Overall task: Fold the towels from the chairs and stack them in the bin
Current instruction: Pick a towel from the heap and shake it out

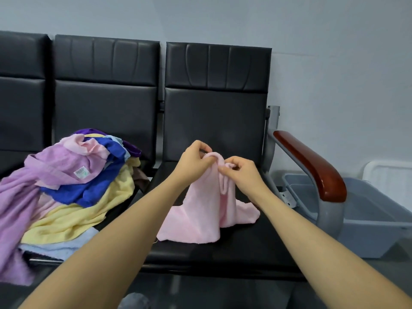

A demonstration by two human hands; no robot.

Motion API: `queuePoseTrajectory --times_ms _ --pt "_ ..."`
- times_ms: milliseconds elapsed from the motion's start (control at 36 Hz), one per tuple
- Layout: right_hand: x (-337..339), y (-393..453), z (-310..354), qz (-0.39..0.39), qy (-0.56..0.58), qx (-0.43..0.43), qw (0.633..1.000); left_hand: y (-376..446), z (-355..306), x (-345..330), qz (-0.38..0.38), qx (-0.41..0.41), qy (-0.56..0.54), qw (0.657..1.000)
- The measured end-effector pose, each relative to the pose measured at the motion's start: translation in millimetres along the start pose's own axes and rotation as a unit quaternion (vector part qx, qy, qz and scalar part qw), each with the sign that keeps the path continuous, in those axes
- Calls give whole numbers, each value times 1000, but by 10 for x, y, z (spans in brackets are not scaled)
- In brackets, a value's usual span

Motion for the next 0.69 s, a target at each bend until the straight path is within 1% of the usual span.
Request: queuePoseTrajectory --times_ms 56,111,167,222,250,306,361,389,472,556,611,694 --pt "65 -21 -71 -20 -15 -11 1000 -53 77 -94 39 25 -32 998" --pt "157 -53 -165 -69 1 -30 997 -116 174 -233 83 59 -29 994" --pt "236 -78 -254 -111 5 -49 993 -170 273 -387 132 88 46 986" --pt "304 -97 -340 -140 1 -64 988 -229 419 -540 181 120 151 964" --pt "335 -113 -384 -151 1 -71 986 -266 503 -602 195 141 183 953" --pt "393 -141 -451 -169 -5 -77 983 -307 670 -678 195 169 205 944" --pt "451 -169 -491 -181 -21 -72 981 -324 723 -703 166 163 226 946" --pt "472 -182 -510 -184 -35 -70 980 -331 722 -724 157 152 253 942" --pt "503 -231 -602 -185 -80 -77 977 -360 717 -803 140 115 338 923" --pt "519 -286 -715 -182 -100 -90 974 -399 832 -865 151 131 393 898" --pt "526 -325 -773 -177 -111 -96 973 -406 882 -846 144 143 426 881" --pt "542 -354 -797 -178 -121 -94 972 -360 850 -764 114 143 450 874"
Point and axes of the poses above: each hand's wrist, its own y-axis towards the middle knuckle, its own x-axis out of the back of the hand, z = x × y, the point moved 9 cm from there along y, towards the middle knuckle, and after that the axes turned 6 degrees about z, right-handed, at the moved point
